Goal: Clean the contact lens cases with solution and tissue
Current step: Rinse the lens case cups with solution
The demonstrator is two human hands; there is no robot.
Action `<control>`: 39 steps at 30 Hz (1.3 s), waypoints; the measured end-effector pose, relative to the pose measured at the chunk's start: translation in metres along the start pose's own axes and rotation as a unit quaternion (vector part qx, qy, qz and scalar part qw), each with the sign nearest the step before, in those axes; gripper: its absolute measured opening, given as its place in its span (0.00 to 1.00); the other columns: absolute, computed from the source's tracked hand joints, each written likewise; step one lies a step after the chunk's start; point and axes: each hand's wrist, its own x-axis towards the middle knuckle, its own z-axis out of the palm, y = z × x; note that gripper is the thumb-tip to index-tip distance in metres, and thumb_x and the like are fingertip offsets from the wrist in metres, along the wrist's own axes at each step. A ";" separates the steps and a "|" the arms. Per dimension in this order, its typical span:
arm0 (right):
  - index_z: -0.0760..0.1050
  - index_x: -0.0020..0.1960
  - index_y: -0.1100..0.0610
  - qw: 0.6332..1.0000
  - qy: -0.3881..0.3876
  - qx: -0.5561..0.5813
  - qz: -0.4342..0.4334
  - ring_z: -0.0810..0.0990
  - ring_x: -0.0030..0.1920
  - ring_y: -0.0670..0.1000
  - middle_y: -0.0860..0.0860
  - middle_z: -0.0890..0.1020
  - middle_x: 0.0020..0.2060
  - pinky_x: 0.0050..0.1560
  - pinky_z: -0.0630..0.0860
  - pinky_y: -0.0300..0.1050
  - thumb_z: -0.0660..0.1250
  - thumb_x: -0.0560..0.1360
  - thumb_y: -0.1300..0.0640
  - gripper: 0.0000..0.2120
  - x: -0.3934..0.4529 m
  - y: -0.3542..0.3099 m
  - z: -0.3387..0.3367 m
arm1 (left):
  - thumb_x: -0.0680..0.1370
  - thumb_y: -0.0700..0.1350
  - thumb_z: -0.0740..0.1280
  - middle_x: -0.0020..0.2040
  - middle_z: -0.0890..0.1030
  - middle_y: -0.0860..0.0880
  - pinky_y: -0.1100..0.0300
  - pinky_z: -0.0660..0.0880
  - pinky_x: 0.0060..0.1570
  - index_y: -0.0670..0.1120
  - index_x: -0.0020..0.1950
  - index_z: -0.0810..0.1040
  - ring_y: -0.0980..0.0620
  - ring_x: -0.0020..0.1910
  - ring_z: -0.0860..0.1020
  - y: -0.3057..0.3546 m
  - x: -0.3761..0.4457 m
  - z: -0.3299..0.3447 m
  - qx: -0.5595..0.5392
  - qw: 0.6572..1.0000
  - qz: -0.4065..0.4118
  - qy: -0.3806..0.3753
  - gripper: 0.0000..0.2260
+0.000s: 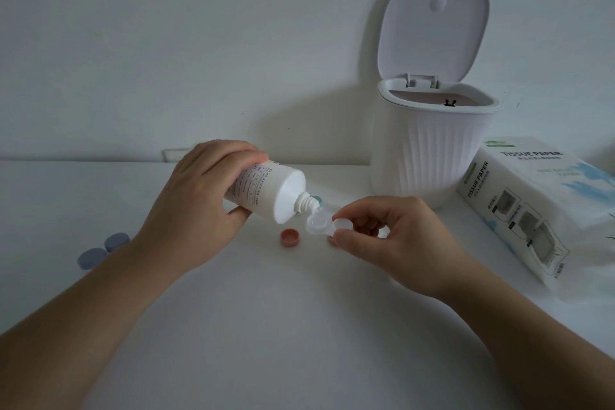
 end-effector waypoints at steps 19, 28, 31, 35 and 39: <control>0.83 0.50 0.42 1.000 -0.011 0.010 0.027 0.83 0.42 0.52 0.49 0.87 0.42 0.48 0.80 0.52 0.70 0.69 0.40 0.12 0.001 0.003 0.000 | 0.67 0.47 0.82 0.57 0.78 0.71 0.82 0.65 0.50 0.61 0.64 0.74 0.75 0.58 0.73 -0.001 -0.007 -0.005 -0.186 0.951 -0.243 0.051 0.29; 0.83 0.52 0.41 0.999 -0.014 0.019 0.036 0.84 0.44 0.53 0.50 0.87 0.42 0.53 0.80 0.57 0.69 0.67 0.39 0.15 0.003 0.003 0.000 | 0.66 0.54 0.80 0.54 0.83 0.65 0.64 0.75 0.50 0.57 0.63 0.78 0.66 0.53 0.81 -0.004 -0.006 0.003 -0.267 0.909 -0.314 0.064 0.26; 0.83 0.52 0.41 0.999 -0.015 0.020 0.035 0.84 0.44 0.53 0.50 0.87 0.42 0.53 0.80 0.58 0.69 0.67 0.39 0.15 0.003 0.002 0.000 | 0.66 0.55 0.78 0.53 0.84 0.66 0.63 0.75 0.48 0.58 0.61 0.78 0.66 0.51 0.82 -0.005 -0.006 0.004 -0.273 0.900 -0.334 0.067 0.24; 0.83 0.52 0.41 0.999 -0.015 0.019 0.033 0.84 0.44 0.53 0.50 0.87 0.42 0.53 0.79 0.59 0.69 0.67 0.39 0.15 0.003 0.003 0.000 | 0.65 0.56 0.78 0.51 0.84 0.66 0.61 0.76 0.46 0.60 0.58 0.79 0.66 0.49 0.82 -0.007 -0.006 0.006 -0.276 0.890 -0.356 0.066 0.22; 0.83 0.53 0.42 0.999 -0.020 0.014 0.027 0.83 0.44 0.52 0.50 0.87 0.43 0.53 0.79 0.59 0.70 0.68 0.40 0.15 0.003 0.004 -0.002 | 0.65 0.56 0.77 0.51 0.84 0.66 0.63 0.75 0.44 0.60 0.57 0.80 0.67 0.48 0.82 -0.009 -0.006 0.007 -0.279 0.883 -0.373 0.066 0.22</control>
